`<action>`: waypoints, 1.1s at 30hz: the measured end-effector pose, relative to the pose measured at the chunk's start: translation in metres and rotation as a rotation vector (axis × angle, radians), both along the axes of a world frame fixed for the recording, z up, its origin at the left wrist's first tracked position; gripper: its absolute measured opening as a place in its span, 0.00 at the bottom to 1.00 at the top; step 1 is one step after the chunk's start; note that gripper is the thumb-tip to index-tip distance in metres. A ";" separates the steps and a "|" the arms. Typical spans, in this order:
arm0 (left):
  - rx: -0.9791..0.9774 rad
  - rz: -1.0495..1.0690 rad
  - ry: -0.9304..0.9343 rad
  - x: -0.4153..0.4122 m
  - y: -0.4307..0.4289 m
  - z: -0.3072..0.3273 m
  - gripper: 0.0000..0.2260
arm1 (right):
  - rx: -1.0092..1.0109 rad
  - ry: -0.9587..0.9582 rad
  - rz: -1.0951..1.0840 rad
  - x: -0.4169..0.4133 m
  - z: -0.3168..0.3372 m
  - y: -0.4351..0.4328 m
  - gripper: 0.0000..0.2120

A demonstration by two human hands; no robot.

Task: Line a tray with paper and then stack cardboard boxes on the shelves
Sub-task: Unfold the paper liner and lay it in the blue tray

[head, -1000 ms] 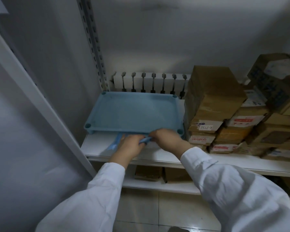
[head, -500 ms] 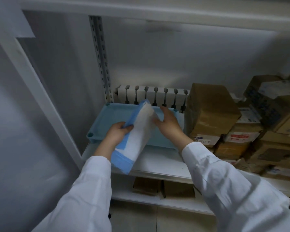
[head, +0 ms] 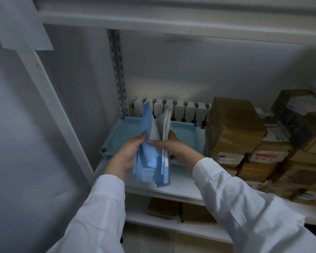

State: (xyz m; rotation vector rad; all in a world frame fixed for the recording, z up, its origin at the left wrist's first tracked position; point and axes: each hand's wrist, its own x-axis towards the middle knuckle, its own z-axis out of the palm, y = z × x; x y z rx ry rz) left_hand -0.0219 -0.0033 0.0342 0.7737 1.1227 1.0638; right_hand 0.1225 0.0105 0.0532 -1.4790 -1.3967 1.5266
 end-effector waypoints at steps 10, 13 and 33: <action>-0.036 0.406 0.145 -0.028 0.011 -0.018 0.17 | 0.041 0.093 -0.421 0.020 0.001 0.011 0.17; -0.064 0.506 0.219 -0.030 0.012 -0.023 0.17 | 0.059 0.123 -0.485 0.021 0.002 0.011 0.19; 0.241 -0.163 0.166 0.013 -0.005 0.028 0.19 | 0.008 0.545 -0.302 0.003 0.037 0.004 0.23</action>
